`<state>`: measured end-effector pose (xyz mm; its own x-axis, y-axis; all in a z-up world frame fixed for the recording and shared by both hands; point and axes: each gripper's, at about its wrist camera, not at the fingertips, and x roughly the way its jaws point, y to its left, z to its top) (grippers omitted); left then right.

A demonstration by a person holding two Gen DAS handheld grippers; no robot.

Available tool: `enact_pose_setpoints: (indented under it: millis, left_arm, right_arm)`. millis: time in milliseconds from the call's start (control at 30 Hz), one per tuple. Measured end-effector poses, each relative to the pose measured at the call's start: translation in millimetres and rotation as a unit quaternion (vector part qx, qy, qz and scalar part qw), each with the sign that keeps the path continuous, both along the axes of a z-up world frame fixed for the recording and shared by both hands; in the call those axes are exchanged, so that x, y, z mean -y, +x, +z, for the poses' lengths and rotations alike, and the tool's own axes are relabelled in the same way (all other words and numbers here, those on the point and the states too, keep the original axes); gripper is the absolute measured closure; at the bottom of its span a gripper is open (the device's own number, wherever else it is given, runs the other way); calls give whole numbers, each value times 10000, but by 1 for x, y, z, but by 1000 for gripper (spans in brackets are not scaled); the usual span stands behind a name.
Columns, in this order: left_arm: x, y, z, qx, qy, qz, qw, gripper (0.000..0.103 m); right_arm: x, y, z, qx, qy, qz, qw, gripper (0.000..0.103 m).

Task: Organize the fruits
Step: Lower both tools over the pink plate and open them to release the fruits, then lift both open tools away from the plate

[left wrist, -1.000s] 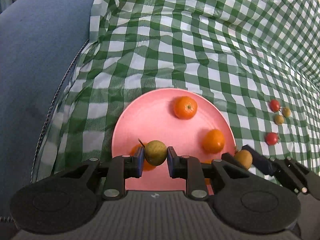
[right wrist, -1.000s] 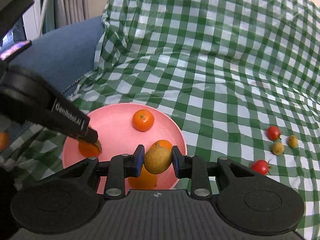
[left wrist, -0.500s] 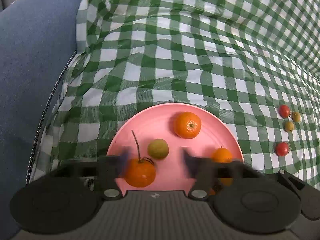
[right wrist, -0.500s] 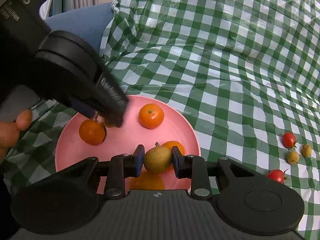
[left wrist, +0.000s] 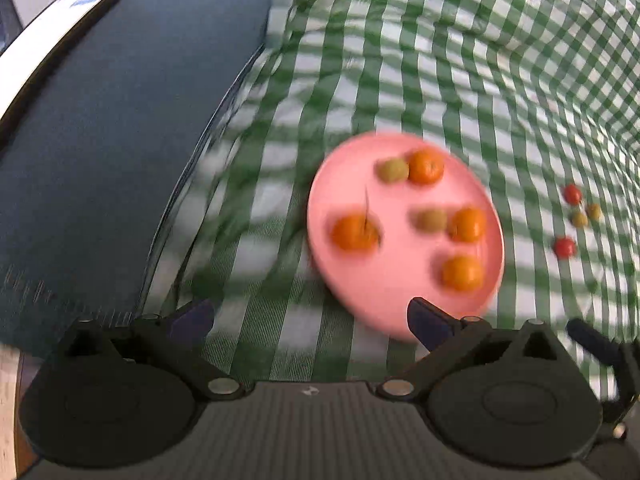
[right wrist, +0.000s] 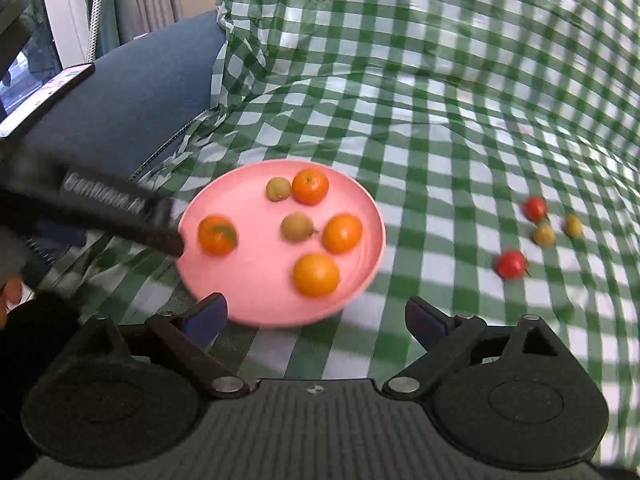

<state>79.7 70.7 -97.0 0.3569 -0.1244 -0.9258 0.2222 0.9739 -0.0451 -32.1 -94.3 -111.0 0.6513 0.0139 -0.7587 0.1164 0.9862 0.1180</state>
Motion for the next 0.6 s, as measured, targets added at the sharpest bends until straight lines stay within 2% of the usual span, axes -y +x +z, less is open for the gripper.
enact_pose_setpoints:
  millis: [100,267,400,600]
  left_arm:
    - [-12,-28,10,12,-10,98,10000,0]
    - [-17,-79,33,542,147,-150,9983,0]
    - [-17,-102,51,727,17,-281,9970,0]
    - [-25,-132,77,1133,-40,-270,9932,0]
  right_arm:
    - [-8,-22,18,102,-93,-51,9999,6]
    - [-24,-63,58,635,-382,-239,9970,4]
    - [-37,-90,79,955,-633,-303,9929,3]
    - [-45,-122,102,1421,-748,-424,9861,1]
